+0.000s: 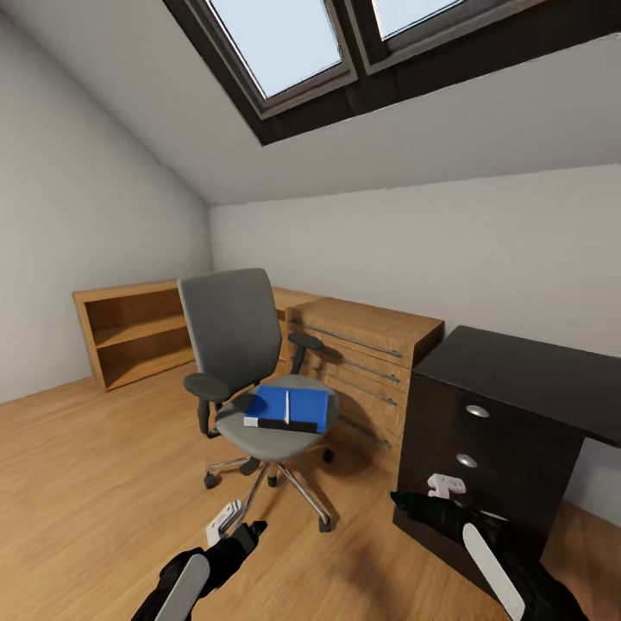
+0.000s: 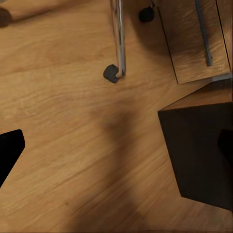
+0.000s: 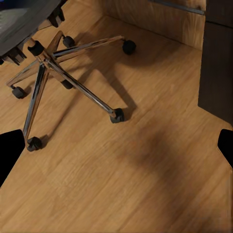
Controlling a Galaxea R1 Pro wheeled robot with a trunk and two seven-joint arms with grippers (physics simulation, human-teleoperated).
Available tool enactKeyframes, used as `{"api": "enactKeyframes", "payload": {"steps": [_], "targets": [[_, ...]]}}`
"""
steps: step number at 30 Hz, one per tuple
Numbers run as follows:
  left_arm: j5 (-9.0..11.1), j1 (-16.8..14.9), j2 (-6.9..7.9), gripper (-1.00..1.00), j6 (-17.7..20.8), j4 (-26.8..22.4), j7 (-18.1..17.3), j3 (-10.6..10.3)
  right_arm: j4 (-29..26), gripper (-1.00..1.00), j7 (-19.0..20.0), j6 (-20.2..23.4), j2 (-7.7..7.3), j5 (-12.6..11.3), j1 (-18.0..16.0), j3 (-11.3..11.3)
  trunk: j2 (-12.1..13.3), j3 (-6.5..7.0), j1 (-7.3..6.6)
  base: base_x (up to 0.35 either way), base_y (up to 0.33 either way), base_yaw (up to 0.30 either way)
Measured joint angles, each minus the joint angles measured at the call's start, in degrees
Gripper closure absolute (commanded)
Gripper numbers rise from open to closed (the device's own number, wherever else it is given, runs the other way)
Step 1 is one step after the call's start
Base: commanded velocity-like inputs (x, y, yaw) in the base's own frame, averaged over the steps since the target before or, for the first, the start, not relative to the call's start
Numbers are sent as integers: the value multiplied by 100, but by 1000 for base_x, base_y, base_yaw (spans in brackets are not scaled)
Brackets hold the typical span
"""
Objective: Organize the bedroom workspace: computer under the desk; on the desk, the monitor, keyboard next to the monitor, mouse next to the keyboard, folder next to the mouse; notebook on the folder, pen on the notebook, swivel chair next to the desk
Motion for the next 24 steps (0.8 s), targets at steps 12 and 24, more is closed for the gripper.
{"api": "enactKeyframes", "payload": {"steps": [12, 24], "targets": [[0, -3, 8, -100, -11, 23, 10, 11, -770, -100, -10, 279, -14, 2, 366, 3, 481, 193, -264, 0, 0, -253], [-1, -1, -2, -100, -7, 25, 10, 5, -1744, -100, -25, 315, -8, 468, 789, 3, 963, 371, -527, 0, 0, -243]]}}
